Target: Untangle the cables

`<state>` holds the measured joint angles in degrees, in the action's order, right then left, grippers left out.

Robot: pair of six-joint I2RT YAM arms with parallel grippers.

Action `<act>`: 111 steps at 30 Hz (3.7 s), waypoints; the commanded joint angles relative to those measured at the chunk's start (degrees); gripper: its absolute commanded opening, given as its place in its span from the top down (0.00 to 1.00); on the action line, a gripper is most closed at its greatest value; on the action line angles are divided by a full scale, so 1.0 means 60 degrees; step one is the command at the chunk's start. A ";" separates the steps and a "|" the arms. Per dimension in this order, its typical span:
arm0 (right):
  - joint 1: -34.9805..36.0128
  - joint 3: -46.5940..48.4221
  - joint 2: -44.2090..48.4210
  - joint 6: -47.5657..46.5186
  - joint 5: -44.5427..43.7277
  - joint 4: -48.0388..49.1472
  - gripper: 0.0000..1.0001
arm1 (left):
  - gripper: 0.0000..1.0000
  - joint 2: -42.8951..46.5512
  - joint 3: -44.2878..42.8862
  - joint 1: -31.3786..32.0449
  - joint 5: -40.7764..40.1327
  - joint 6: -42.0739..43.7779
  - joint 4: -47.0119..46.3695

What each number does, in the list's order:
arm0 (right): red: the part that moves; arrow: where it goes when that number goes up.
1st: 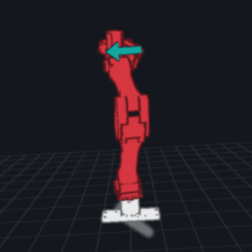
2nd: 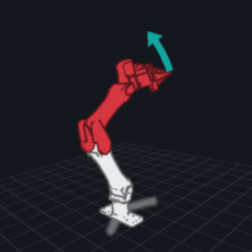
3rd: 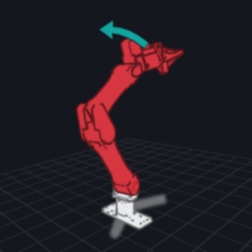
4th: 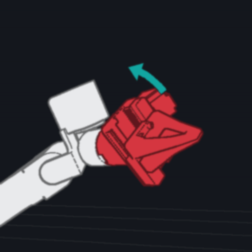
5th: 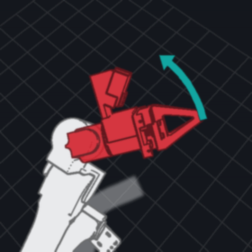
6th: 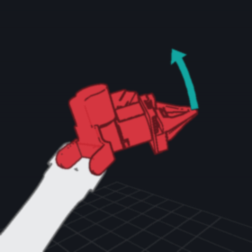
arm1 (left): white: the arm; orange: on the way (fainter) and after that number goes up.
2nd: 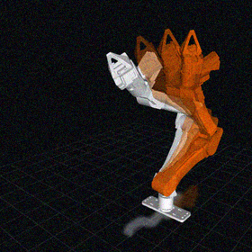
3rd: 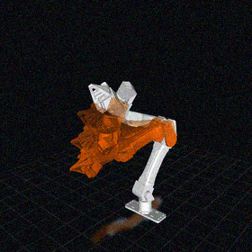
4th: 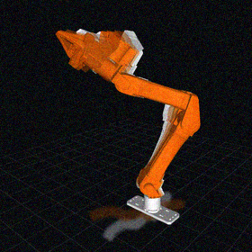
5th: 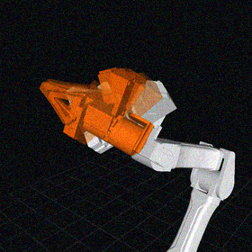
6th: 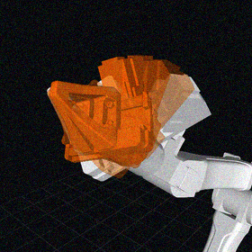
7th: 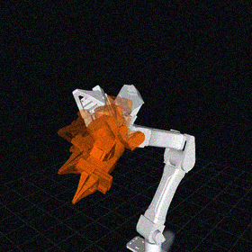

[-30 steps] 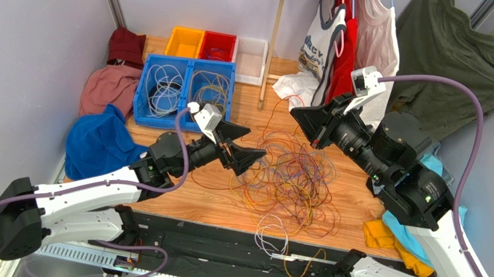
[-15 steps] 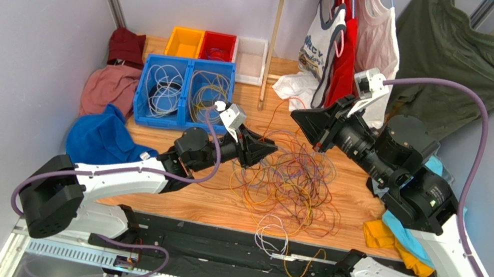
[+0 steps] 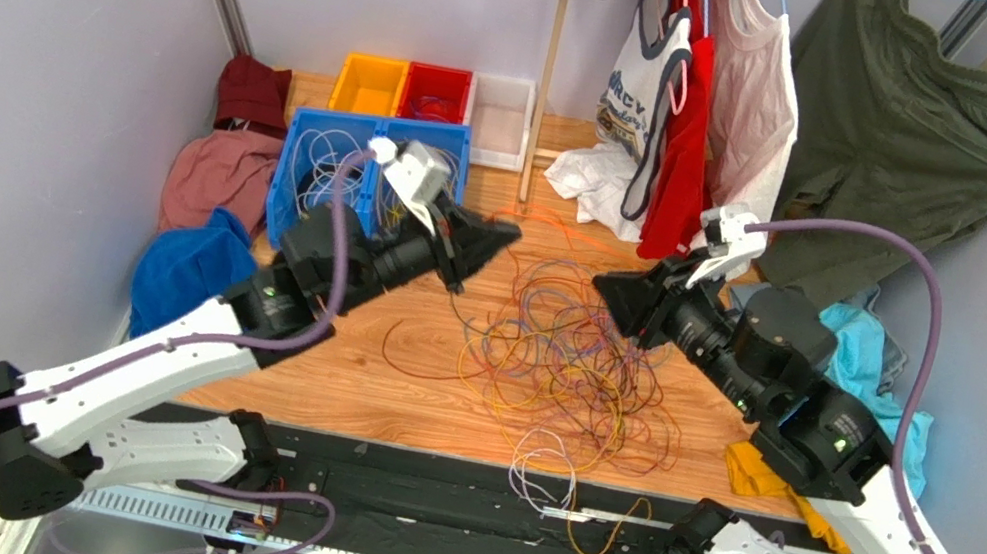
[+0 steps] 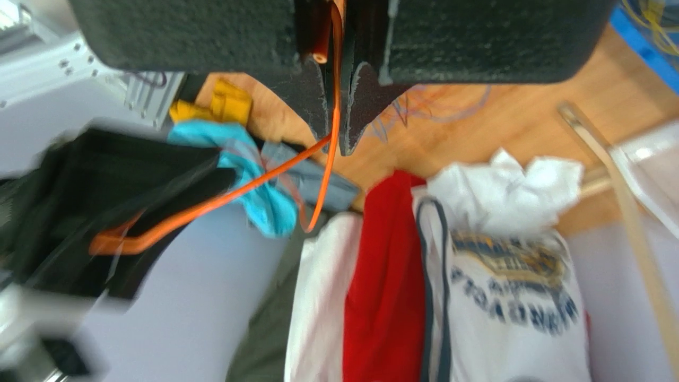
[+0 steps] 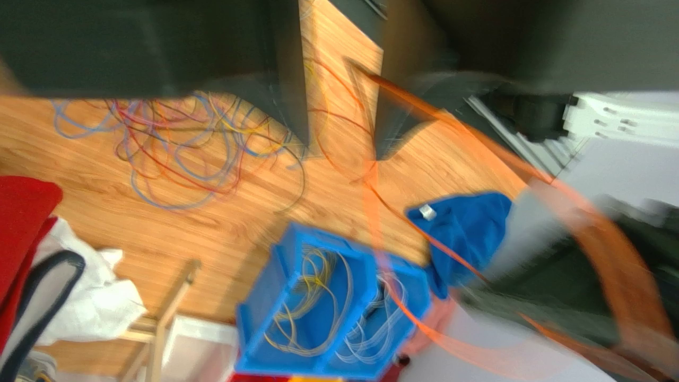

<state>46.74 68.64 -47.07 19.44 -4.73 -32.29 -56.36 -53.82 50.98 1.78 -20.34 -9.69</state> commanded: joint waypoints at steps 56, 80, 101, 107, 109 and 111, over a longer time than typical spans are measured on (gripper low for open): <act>0.0017 -0.6884 0.1942 0.1506 0.1155 0.2759 0.48 | 1.00 -1.3224 -1.5990 -0.6124 -0.0355 -0.1046 -0.2880; 0.0017 -0.7119 0.1209 0.1579 0.1140 0.3346 0.49 | 1.00 -1.5509 -1.5801 -0.6095 -0.0780 -0.2968 -0.3161; 0.0018 -0.7602 0.0989 0.2135 0.1462 0.4020 0.50 | 0.48 -1.4939 -1.4863 -0.5655 -0.1219 -0.1327 -0.1506; 0.0017 -0.7793 0.1384 0.2267 0.1404 0.3932 0.50 | 0.23 -1.4543 -1.4774 -0.5641 -0.1571 -0.0992 -0.0716; 0.0017 -0.7837 0.1443 0.2326 0.1389 0.3888 0.50 | 0.23 -1.4557 -1.5242 -0.5495 -0.1747 -0.0363 -0.0087; 0.0017 -0.7866 0.1458 0.2370 0.1404 0.3903 0.50 | 0.21 -1.4499 -1.5361 -0.5363 -0.2039 0.0253 0.0295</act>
<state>46.76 21.78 -39.20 32.36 3.57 -11.22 -148.68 -142.50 17.61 -7.62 -26.26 -12.84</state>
